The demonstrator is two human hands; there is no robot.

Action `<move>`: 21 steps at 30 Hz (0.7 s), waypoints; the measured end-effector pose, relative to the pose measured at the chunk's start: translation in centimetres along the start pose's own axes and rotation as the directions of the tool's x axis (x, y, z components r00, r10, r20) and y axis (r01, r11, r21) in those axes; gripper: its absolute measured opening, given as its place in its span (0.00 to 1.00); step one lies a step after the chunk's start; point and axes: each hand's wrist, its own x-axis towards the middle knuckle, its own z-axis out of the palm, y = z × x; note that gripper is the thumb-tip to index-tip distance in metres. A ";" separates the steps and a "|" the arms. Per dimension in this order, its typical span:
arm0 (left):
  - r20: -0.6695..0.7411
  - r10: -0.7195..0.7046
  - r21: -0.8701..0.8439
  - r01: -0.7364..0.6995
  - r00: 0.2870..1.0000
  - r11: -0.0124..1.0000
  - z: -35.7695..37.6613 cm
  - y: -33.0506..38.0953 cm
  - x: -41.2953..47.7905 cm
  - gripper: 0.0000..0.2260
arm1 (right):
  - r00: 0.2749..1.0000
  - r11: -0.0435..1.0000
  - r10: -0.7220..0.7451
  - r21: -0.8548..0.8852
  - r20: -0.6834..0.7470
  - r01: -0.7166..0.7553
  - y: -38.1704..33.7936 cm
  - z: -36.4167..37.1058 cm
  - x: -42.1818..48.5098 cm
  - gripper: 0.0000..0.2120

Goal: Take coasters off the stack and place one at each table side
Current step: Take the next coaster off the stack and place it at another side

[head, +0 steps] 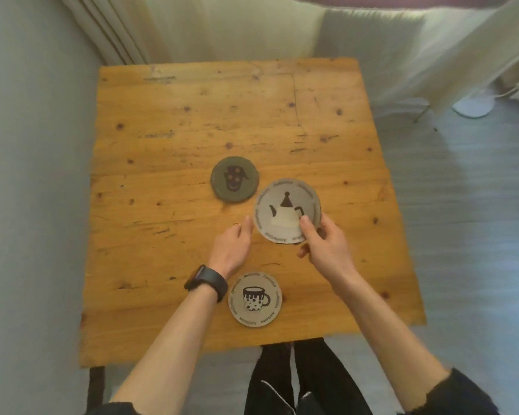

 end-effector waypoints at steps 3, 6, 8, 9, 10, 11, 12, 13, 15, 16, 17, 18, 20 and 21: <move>0.239 0.018 -0.353 0.070 0.971 0.933 3.9 5.0 -6.7 0.25 | 0.994 0.993 0.076 0.092 -0.079 -0.068 1.7 -7.1 -7.9 0.06; 0.332 0.135 -0.378 0.000 0.934 0.926 9.1 8.6 -11.6 0.16 | 0.977 0.988 0.123 0.111 -0.174 -0.105 3.6 -13.8 -13.8 0.05; 0.375 0.198 -0.359 -0.055 0.906 0.932 12.7 10.9 -13.7 0.17 | 0.966 0.988 0.141 0.090 -0.218 -0.124 4.9 -18.1 -16.4 0.05; 0.397 0.220 -0.342 -0.079 0.891 0.936 14.4 12.2 -14.7 0.17 | 0.958 0.987 0.152 0.091 -0.245 -0.134 5.6 -20.2 -17.6 0.04; 0.409 0.241 -0.331 -0.103 0.880 0.938 16.1 13.6 -15.6 0.17 | 0.947 0.985 0.160 0.103 -0.277 -0.136 6.2 -22.2 -18.6 0.05; 0.415 0.260 -0.322 -0.126 0.872 0.938 17.8 14.9 -16.1 0.16 | 0.936 0.985 0.160 0.117 -0.315 -0.129 6.8 -24.2 -19.2 0.05; 0.424 0.279 -0.306 -0.154 0.861 0.940 19.6 16.4 -16.5 0.16 | 0.923 0.985 0.159 0.119 -0.351 -0.124 7.3 -26.3 -19.5 0.06; 0.434 0.292 -0.293 -0.173 0.852 0.940 21.0 17.5 -16.6 0.15 | 0.913 0.986 0.160 0.111 -0.374 -0.127 7.7 -27.8 -19.7 0.07; 0.441 0.319 -0.258 -0.222 0.839 0.940 24.3 20.0 -16.8 0.12 | 0.901 0.985 0.163 0.118 -0.401 -0.126 8.6 -31.3 -19.8 0.07; 0.432 0.335 -0.241 -0.251 0.837 0.938 26.0 21.4 -16.8 0.11 | 0.900 0.985 0.159 0.128 -0.406 -0.116 9.1 -33.3 -19.6 0.07; 0.419 0.345 -0.222 -0.273 0.840 0.936 27.6 22.7 -16.7 0.11 | 0.902 0.986 0.152 0.124 -0.404 -0.111 9.5 -35.3 -19.3 0.06; 0.407 0.346 -0.209 -0.283 0.846 0.936 29.0 23.9 -16.7 0.11 | 0.908 0.988 0.142 0.106 -0.394 -0.108 9.8 -37.3 -19.0 0.06; 0.375 0.351 -0.210 -0.290 0.858 0.934 31.6 25.9 -16.8 0.11 | 0.924 0.994 0.107 0.075 -0.368 -0.086 10.2 -41.3 -18.2 0.05; 0.362 0.349 -0.212 -0.288 0.864 0.934 32.8 26.7 -16.8 0.11 | 0.929 0.995 0.095 0.058 -0.359 -0.079 10.3 -43.0 -17.6 0.05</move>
